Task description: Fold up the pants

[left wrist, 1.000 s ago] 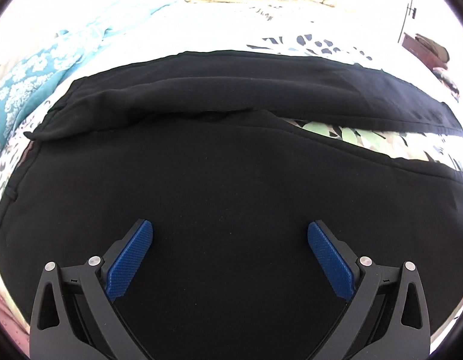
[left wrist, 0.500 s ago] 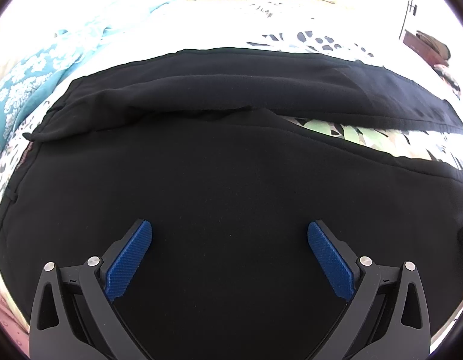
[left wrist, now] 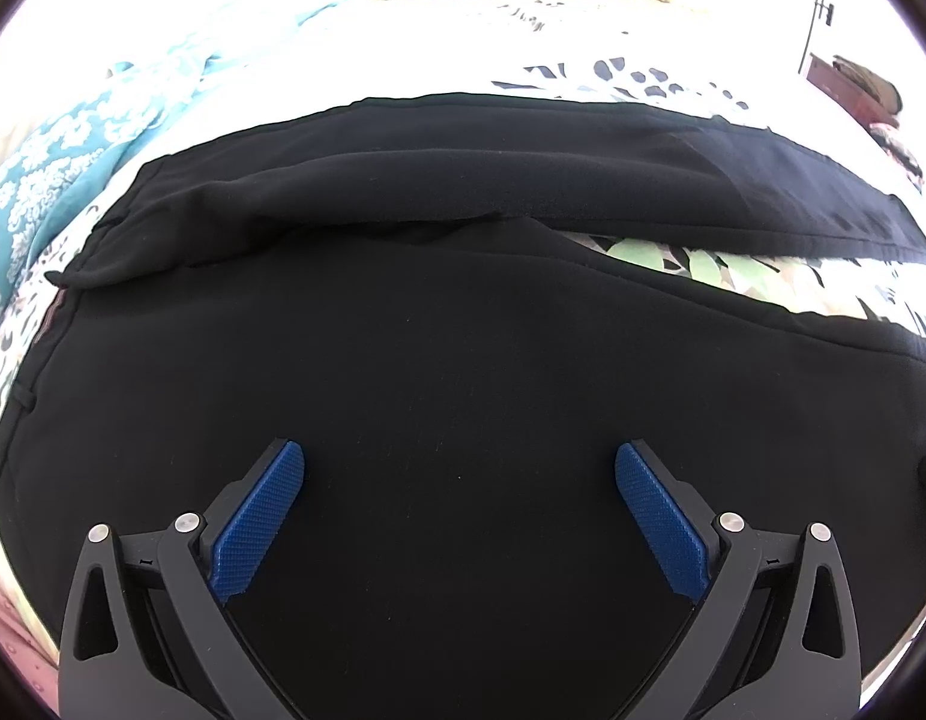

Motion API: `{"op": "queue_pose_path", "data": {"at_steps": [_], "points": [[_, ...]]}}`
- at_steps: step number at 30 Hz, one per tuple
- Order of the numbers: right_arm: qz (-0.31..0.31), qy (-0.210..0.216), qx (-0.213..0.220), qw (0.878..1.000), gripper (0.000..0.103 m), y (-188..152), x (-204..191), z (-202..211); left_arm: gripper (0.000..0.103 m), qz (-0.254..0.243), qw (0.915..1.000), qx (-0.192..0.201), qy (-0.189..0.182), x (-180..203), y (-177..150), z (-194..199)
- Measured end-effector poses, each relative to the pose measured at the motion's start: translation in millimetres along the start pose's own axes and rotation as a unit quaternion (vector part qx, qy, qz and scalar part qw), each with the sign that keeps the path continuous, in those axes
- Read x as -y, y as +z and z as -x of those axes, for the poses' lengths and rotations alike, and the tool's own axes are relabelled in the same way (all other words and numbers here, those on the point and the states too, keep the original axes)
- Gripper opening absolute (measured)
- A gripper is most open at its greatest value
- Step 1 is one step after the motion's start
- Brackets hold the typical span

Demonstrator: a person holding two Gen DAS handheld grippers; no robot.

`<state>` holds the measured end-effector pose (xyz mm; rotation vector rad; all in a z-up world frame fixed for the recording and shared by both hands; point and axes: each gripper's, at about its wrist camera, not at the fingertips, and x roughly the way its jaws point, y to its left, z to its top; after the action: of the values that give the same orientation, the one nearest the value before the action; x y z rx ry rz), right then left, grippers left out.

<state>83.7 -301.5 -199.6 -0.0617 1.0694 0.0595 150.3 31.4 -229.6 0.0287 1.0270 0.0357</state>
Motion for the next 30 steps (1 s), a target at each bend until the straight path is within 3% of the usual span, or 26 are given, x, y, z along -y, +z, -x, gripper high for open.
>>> {"op": "queue_pose_path", "data": {"at_steps": [23,30], "points": [[0.000,0.000,0.028,1.000,0.103,-7,-2,2,0.103,0.001,1.0000,0.000,-0.002,-1,1,1],[0.012,0.001,0.031,0.999,0.103,-7,-2,5,0.103,-0.005,0.9988,-0.044,-0.022,-7,12,0]]}}
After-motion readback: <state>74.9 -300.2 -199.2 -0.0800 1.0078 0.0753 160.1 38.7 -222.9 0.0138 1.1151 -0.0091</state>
